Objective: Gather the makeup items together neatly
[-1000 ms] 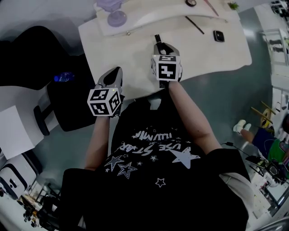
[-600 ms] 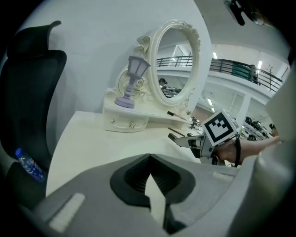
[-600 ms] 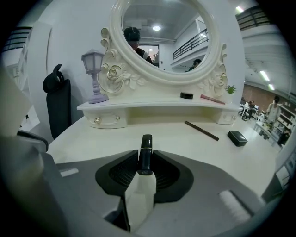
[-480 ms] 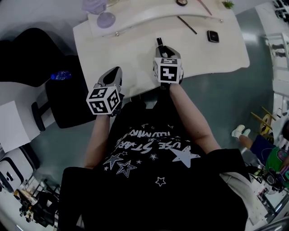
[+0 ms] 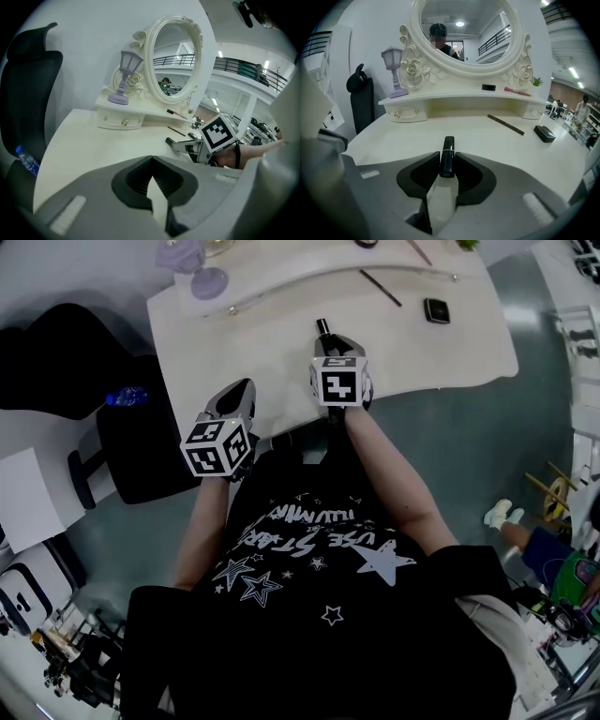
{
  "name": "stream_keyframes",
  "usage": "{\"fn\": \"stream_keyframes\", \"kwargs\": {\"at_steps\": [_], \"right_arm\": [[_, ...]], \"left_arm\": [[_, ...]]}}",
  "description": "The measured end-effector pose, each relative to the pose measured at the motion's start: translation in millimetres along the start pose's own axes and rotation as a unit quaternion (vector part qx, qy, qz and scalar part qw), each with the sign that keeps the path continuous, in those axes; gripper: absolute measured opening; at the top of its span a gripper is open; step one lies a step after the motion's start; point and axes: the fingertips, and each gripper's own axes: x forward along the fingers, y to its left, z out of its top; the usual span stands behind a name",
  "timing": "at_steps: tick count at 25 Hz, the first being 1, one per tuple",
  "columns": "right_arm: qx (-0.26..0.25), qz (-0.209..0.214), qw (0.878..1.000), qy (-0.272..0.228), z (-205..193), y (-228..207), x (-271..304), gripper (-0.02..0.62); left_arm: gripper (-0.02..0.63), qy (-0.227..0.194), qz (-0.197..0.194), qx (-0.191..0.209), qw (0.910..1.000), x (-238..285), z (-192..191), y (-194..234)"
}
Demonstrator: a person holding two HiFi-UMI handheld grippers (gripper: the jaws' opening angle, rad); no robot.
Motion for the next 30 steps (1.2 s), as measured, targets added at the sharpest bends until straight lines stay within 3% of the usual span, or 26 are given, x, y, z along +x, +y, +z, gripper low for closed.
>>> {"fn": "stream_keyframes", "kwargs": {"at_steps": [10, 18, 23, 30], "right_arm": [[0.006, 0.008, 0.999, 0.036, -10, 1, 3, 0.143], [0.001, 0.035, 0.999, -0.007, 15, -10, -21, 0.313], [0.006, 0.038, 0.999, -0.031, 37, -41, -33, 0.368], [0.013, 0.038, 0.999, -0.023, 44, -98, -28, 0.382]], "left_arm": [[0.000, 0.001, -0.008, -0.006, 0.9999, 4, 2, -1], [0.000, -0.002, -0.020, 0.003, 0.9998, 14, 15, -5], [0.000, -0.013, -0.017, 0.010, 0.9997, 26, 29, -12], [0.000, -0.025, -0.005, 0.012, 0.9996, 41, 45, -28]]}}
